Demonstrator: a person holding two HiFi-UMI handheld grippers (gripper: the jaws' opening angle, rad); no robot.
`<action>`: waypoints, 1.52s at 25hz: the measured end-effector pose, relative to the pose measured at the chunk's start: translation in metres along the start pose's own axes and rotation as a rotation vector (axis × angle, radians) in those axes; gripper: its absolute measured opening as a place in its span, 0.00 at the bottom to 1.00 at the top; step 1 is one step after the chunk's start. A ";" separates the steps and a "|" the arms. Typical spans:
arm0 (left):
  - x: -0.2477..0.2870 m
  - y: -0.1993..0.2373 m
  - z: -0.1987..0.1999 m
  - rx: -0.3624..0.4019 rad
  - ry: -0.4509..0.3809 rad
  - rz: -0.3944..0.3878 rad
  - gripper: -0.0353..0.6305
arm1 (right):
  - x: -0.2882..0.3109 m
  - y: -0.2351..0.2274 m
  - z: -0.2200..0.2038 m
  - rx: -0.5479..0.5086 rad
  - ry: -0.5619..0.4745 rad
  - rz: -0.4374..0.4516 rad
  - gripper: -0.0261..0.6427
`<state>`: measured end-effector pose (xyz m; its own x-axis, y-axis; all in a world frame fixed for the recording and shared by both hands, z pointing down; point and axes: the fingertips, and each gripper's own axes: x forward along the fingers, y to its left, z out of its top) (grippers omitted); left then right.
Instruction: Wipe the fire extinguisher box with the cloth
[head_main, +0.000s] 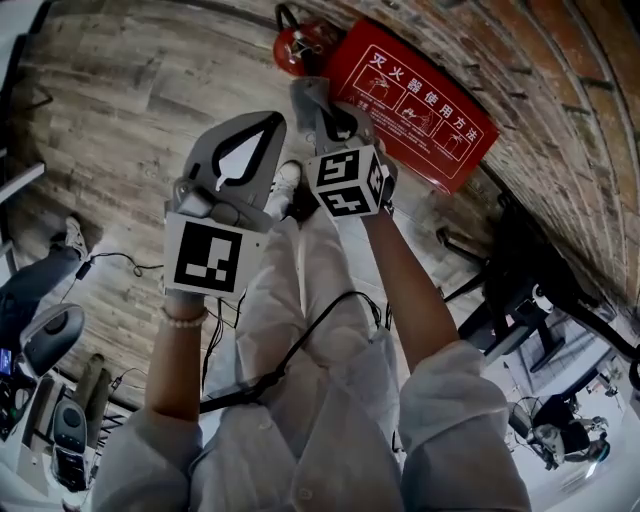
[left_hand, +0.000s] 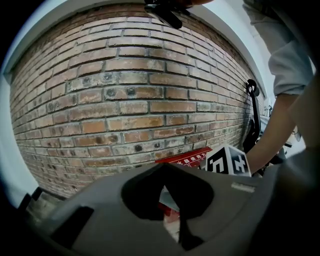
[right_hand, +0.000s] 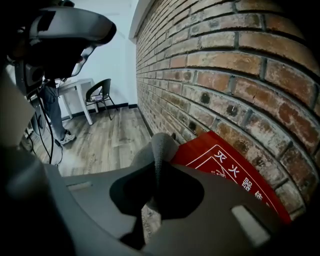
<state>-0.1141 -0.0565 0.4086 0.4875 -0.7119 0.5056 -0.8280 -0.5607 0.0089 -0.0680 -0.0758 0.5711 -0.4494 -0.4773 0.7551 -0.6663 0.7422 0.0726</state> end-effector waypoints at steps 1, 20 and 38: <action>0.000 0.001 -0.001 -0.001 0.002 0.001 0.05 | 0.002 0.000 -0.003 -0.002 0.012 -0.001 0.08; 0.008 0.004 -0.001 0.003 0.008 -0.011 0.05 | 0.004 -0.002 -0.006 0.024 -0.011 -0.014 0.08; 0.020 -0.015 0.007 0.034 0.014 -0.048 0.05 | -0.007 -0.016 -0.020 0.037 -0.003 -0.025 0.08</action>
<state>-0.0896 -0.0650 0.4128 0.5220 -0.6779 0.5177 -0.7937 -0.6083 0.0039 -0.0421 -0.0746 0.5781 -0.4341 -0.4972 0.7512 -0.6992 0.7118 0.0671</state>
